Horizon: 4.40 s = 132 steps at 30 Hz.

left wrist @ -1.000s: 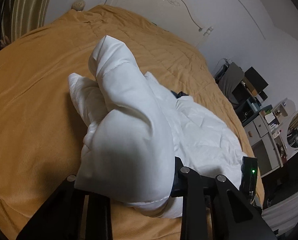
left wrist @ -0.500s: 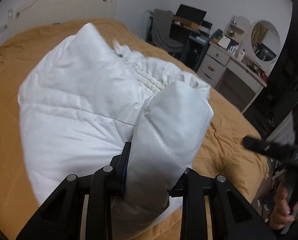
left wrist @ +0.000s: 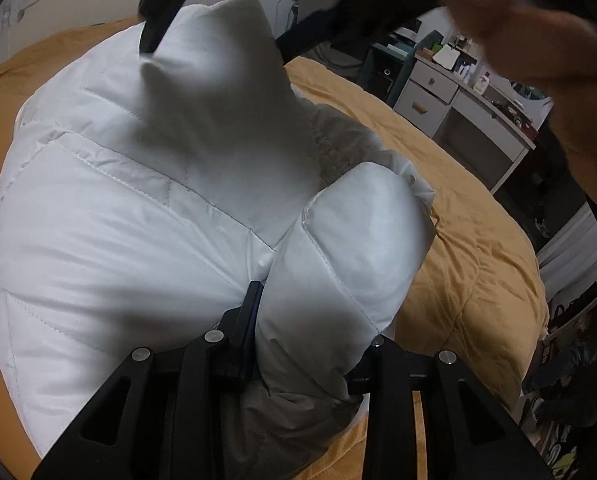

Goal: Fold large clothes

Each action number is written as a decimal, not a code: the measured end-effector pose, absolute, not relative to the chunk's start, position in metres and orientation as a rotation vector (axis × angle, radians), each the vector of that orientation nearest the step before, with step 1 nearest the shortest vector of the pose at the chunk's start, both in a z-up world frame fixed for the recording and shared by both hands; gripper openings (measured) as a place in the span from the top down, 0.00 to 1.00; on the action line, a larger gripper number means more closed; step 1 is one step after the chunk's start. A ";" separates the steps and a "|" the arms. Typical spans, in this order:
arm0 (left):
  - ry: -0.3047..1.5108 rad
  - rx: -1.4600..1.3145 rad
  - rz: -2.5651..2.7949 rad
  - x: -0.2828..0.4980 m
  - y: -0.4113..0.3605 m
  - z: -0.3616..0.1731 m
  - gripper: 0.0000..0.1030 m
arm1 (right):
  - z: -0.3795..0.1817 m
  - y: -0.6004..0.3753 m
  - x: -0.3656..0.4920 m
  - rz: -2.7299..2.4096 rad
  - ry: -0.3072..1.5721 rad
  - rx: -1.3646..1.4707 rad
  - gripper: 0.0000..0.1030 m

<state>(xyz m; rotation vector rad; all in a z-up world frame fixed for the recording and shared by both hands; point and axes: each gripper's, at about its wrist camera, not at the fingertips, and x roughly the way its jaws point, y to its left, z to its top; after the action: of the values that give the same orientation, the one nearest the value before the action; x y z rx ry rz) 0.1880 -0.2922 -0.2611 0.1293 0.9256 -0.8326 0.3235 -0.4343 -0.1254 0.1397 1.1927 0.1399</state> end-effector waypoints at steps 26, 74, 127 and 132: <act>0.921 0.061 -0.750 0.289 -0.199 -0.253 0.25 | -0.172 -0.512 0.207 -0.062 1.032 0.475 0.41; 0.925 0.116 -0.650 0.300 -0.275 -0.218 0.00 | -0.244 -0.469 0.104 -0.111 0.961 0.437 0.32; 1.211 -0.908 -0.649 0.270 0.083 -0.357 0.00 | -0.323 -0.328 0.129 0.440 1.163 0.826 0.13; 1.118 -0.744 -0.495 0.234 0.103 -0.292 0.01 | -0.309 -0.340 0.124 0.425 1.166 0.753 0.13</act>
<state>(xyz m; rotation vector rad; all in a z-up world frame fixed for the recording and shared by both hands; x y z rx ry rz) 0.2335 0.1030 -0.2925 -0.7437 1.1178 -0.4951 0.1236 -0.3396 -0.3088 0.7535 1.1660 0.4248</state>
